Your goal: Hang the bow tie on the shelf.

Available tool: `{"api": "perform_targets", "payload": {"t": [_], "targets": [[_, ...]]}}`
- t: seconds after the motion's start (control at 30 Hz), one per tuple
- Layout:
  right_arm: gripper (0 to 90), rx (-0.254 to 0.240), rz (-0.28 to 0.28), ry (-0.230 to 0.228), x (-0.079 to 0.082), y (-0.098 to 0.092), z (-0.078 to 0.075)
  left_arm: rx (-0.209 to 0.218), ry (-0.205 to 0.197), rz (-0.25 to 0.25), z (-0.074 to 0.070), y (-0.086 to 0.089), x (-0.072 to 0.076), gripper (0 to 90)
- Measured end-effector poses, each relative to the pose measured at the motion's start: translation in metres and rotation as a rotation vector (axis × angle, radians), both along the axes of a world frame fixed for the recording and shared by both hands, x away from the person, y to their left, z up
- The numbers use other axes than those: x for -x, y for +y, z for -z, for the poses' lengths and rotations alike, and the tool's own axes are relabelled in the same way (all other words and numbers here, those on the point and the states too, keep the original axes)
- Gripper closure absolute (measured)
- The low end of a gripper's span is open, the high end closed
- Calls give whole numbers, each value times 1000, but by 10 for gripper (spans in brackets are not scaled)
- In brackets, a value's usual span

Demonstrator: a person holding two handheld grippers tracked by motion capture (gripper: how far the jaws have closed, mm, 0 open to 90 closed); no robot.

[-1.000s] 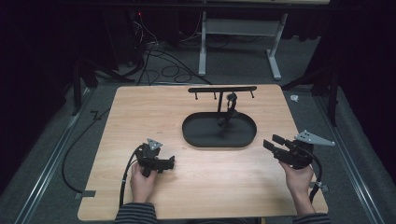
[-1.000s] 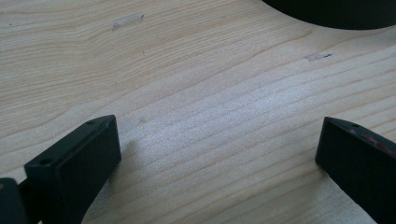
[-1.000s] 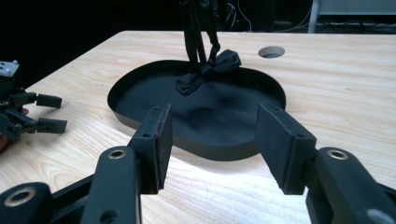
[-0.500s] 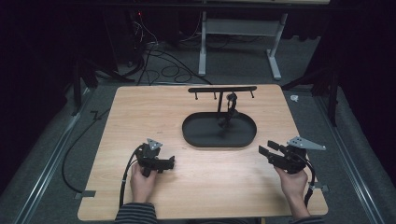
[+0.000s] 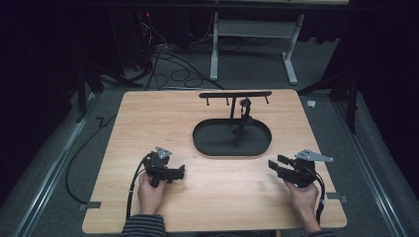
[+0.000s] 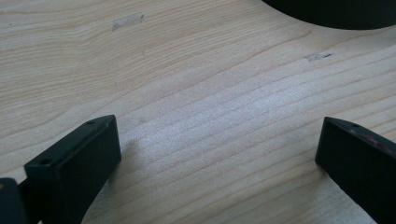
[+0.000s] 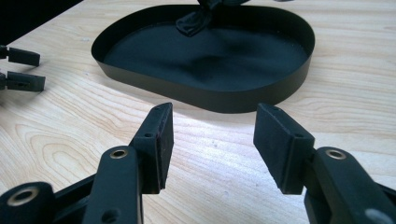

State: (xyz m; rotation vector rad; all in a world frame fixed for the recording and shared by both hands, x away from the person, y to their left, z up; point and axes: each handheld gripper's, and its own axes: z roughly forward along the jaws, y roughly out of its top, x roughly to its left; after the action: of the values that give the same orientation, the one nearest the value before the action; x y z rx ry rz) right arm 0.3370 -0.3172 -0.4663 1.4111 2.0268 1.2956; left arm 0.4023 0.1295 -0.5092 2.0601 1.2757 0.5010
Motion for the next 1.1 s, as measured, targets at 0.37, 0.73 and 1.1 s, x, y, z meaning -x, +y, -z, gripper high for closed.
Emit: {"api": "perform_targets", "payload": {"t": [0.37,0.73,1.1], "targets": [[485,39,-1,24,-5,8,14,0,0,0,0,0,0,4],[474,120,9,54,-10,15,28,0,0,0,0,0,0,4],[457,220,9,64,-12,24,34,0,0,0,0,0,0,4]]}}
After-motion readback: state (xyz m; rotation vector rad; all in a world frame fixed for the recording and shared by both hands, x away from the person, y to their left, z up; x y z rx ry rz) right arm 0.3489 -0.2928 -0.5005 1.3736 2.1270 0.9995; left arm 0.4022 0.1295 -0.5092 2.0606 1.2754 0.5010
